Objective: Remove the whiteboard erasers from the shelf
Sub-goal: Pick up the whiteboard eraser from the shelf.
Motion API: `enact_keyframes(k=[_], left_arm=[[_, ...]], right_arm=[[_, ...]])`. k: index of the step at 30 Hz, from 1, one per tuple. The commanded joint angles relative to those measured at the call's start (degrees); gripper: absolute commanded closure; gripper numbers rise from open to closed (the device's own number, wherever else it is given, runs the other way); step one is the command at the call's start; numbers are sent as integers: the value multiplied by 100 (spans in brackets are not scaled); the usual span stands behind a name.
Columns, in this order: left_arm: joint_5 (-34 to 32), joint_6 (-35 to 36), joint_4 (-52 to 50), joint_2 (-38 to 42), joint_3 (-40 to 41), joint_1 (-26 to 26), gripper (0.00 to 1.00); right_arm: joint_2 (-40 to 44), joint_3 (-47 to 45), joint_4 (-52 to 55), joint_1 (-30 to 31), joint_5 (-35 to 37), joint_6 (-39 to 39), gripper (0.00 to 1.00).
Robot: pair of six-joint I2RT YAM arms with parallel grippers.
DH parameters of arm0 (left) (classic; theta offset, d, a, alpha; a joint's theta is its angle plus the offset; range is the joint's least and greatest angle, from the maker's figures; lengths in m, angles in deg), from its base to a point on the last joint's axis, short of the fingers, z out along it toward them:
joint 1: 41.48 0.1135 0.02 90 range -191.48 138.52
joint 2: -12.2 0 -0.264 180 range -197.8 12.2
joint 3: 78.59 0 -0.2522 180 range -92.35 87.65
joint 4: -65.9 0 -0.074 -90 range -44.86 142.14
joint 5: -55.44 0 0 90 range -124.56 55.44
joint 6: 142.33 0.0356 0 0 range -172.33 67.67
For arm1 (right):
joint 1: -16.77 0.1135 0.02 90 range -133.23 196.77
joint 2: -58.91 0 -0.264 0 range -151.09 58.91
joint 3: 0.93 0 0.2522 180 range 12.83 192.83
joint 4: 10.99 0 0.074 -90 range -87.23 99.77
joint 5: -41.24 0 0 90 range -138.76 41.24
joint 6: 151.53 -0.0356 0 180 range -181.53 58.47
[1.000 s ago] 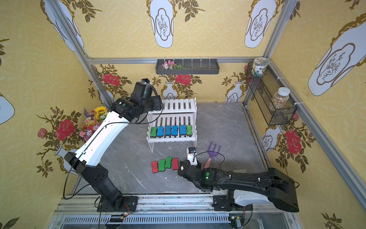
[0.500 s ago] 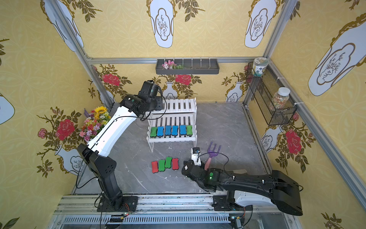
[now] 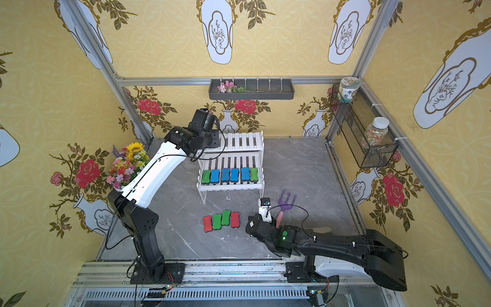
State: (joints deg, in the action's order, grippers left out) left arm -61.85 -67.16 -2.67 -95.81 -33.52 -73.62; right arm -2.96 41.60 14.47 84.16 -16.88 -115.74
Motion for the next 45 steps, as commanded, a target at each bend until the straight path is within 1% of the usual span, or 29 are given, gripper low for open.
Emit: enact_keyframes(k=[1,8,13,16,21,25,28,32,36,38,42,45], left_arm=[[-144,91,-130,-120,-40,0,48],[-246,113,-145,-195,-28,-3,48],[-228,107,-81,-184,-40,-3,56],[-174,85,-78,-170,-103,-3,58],[128,-144,-35,42,-298,-33,61],[241,-405,85,414,-208,-244,62],[129,-634,391,912,426,-623,63],[-300,-1090,976,1829,1918,-1387,63],[-699,-1714,1392,2704,3381,-2087,63],[-746,-2139,1493,3075,4062,-2393,63],[-1145,-3086,1558,3533,5093,-3128,64],[-1433,-3762,1672,3514,5696,-3767,64]], right_arm=[[17,-18,-153,-23,19,-65,40],[52,-45,-135,-75,12,-74,40],[69,-47,-108,-86,18,-98,40],[94,-32,-69,-86,57,-128,40],[268,42,191,-112,225,-230,40],[501,176,534,-278,371,-225,39],[649,233,733,-578,321,-175,39],[950,277,1063,-934,405,-188,39],[1325,328,1400,-1076,607,-186,38],[1484,386,1567,-1104,725,-197,38],[1689,471,1808,-1206,822,-169,38],[1838,496,1905,-1268,858,-177,38]])
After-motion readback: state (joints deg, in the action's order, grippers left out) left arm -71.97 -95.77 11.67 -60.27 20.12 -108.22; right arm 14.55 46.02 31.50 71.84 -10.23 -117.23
